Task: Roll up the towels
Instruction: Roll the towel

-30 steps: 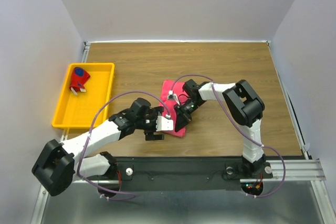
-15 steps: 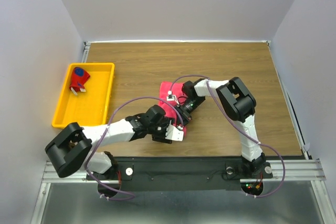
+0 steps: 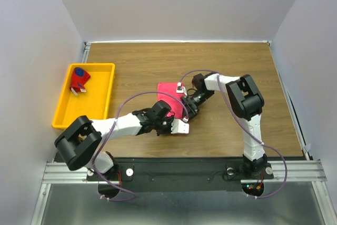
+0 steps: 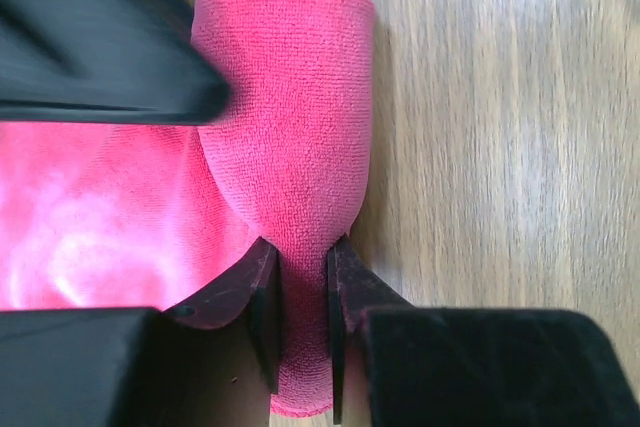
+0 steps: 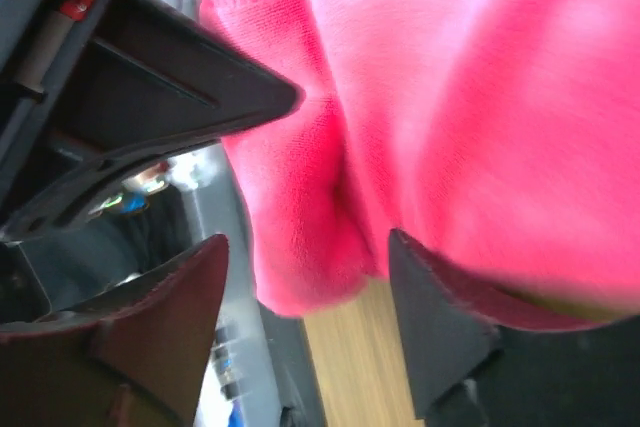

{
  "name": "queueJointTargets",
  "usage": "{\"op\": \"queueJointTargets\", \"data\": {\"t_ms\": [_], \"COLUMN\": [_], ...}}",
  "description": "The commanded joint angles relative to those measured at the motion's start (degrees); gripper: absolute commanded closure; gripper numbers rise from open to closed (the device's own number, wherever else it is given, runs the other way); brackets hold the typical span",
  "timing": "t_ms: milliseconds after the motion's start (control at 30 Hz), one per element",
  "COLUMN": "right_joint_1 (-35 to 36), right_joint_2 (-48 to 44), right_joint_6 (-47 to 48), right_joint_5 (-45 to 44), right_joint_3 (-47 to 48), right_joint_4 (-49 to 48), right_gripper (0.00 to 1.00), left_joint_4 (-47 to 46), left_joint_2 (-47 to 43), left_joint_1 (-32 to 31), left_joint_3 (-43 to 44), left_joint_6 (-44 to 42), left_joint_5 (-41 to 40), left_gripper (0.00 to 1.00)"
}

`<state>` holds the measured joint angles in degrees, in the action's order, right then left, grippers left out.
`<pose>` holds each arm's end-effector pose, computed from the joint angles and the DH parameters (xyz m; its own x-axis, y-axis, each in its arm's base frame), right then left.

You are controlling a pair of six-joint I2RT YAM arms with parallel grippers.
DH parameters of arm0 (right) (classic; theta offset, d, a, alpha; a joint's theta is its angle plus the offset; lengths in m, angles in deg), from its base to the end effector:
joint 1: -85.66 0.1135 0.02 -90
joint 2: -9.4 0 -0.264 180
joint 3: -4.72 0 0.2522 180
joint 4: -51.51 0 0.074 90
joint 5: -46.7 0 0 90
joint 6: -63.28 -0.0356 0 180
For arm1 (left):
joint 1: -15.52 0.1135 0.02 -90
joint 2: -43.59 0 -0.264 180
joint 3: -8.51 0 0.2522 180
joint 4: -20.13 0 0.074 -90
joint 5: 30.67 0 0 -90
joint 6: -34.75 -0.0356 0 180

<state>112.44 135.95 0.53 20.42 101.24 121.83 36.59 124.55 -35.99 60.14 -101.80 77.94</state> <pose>0.3244 0.1995 0.1111 -0.7553 -0.6083 -0.2441 -0.4516 0.2130 0.8664 0.1613 -0.2212 0.1735 0.3323 0.6876 -0.6456 0.9293 -0.1214 0.3489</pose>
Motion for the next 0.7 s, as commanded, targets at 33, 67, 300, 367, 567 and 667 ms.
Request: {"op": "queueJointTargets", "data": {"t_ms": [33, 67, 300, 367, 567, 667], "right_joint_1": [-3.9, -4.6, -8.0, -8.2, -8.2, -6.7], "right_joint_2": [-7.7, -8.7, -19.0, -23.9, -32.9, -36.2], "right_joint_6": [-6.9, -7.4, -11.8, -11.2, -5.0, -2.3], "right_joint_5": [-9.8, -10.3, -12.1, -14.2, -20.6, -22.2], "right_joint_3": [0.8, 0.7, -3.3, -5.1, -8.2, -9.8], "right_joint_4": [-9.8, -10.4, -14.7, -15.4, -15.7, -16.0], "right_gripper": [0.18, 0.15, 0.15, 0.15, 0.16, 0.17], "left_joint_4": [10.9, 11.6, 23.0, 27.8, 38.0, 44.4], "left_joint_2": [5.3, 5.9, 15.3, 17.8, 27.5, 34.1], "left_joint_1": [3.9, 4.8, 14.7, 17.0, 21.5, 24.1], "left_joint_3": [2.6, 4.4, 15.4, 19.2, 27.0, 31.5], "left_joint_6": [0.9, 0.7, -3.1, -4.9, -9.9, -13.6], "left_joint_5": [7.8, 10.1, 22.2, 24.8, 33.5, 37.2], "left_gripper": [1.0, 1.0, 1.0, 1.0, 1.0, 1.0]}}
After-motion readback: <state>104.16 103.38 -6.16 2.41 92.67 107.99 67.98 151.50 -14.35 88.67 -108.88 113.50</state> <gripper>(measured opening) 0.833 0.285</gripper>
